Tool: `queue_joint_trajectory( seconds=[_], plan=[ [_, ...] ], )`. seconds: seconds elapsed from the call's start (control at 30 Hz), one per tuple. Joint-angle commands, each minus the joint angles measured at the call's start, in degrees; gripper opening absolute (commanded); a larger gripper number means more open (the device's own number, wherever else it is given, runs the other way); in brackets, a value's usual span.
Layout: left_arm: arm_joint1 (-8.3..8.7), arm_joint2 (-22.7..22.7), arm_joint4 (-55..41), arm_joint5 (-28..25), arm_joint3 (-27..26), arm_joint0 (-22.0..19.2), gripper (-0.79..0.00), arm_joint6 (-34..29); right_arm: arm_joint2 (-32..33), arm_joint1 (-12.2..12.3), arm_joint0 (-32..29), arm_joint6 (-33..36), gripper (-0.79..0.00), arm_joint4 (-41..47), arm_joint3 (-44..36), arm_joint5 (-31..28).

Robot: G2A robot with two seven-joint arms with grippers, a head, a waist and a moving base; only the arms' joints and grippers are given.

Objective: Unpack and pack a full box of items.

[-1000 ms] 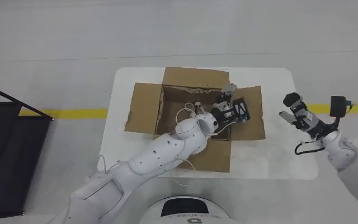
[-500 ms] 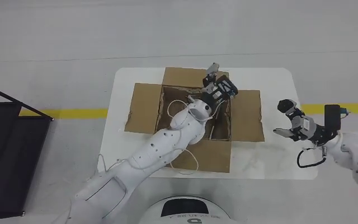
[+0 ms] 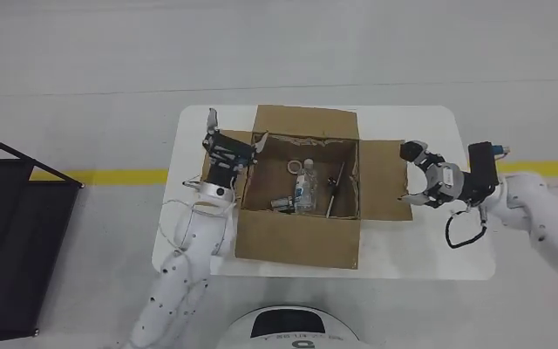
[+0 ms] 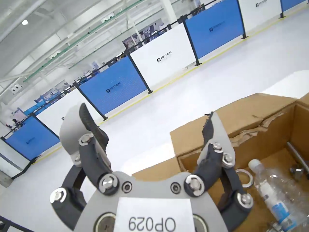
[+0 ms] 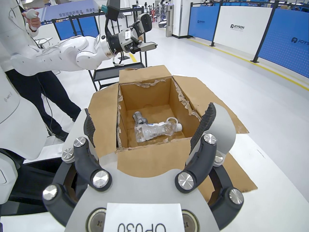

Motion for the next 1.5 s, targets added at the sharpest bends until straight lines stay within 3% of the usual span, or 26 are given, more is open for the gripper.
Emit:
queue_joint_trajectory(
  seconds=[0.0,0.23,0.33,0.43,0.53,0.67,0.77,1.1,1.13,1.27,1.47],
  plan=[
    [0.68,-4.76,-1.50,-3.35,-2.13,2.41,0.000,0.66,-3.70,-1.15,4.49,4.88,0.000,4.54,-0.22,0.00],
    [0.77,-5.44,-1.78,-3.74,-2.39,2.72,0.000,0.57,-4.21,-1.32,5.05,5.71,0.000,5.06,-0.36,0.00],
    [1.03,-6.99,-0.22,-3.66,-0.13,2.87,0.000,0.58,-4.25,-1.42,5.01,6.58,0.000,4.83,-1.13,0.38],
    [1.34,-12.03,-6.47,-5.18,3.68,1.51,0.000,0.02,-4.63,-2.25,5.79,16.35,0.000,7.11,-5.71,5.95],
    [1.76,-17.49,-15.05,-9.59,7.71,-0.58,0.000,-1.34,-6.20,-3.88,8.12,30.37,0.000,13.75,-10.77,11.72],
    [2.54,-22.61,-20.49,-15.76,11.88,-2.79,0.000,-1.81,-9.59,-7.45,13.11,49.27,0.000,22.06,-14.66,21.92],
    [3.05,-24.45,-21.87,-19.58,13.85,-4.04,0.000,-1.63,-12.36,-10.53,17.01,59.10,0.000,25.92,-15.73,26.04],
    [3.10,-24.57,-22.18,-20.24,14.00,-4.17,0.000,-1.70,-12.36,-10.53,17.01,59.10,0.000,25.92,-15.73,26.04],
    [3.10,-24.57,-22.18,-20.24,14.00,-4.17,0.000,-1.70,-13.01,-10.77,16.75,62.08,0.000,25.28,-14.87,28.92],
    [3.10,-24.57,-22.18,-20.24,14.00,-4.17,0.000,-1.70,-16.40,-13.70,18.79,72.56,0.000,31.06,-14.01,30.50],
    [3.10,-24.57,-22.18,-20.24,14.00,-4.17,0.000,-1.70,-21.47,-19.53,22.53,79.25,0.000,33.80,-6.03,34.53]
  ],
)
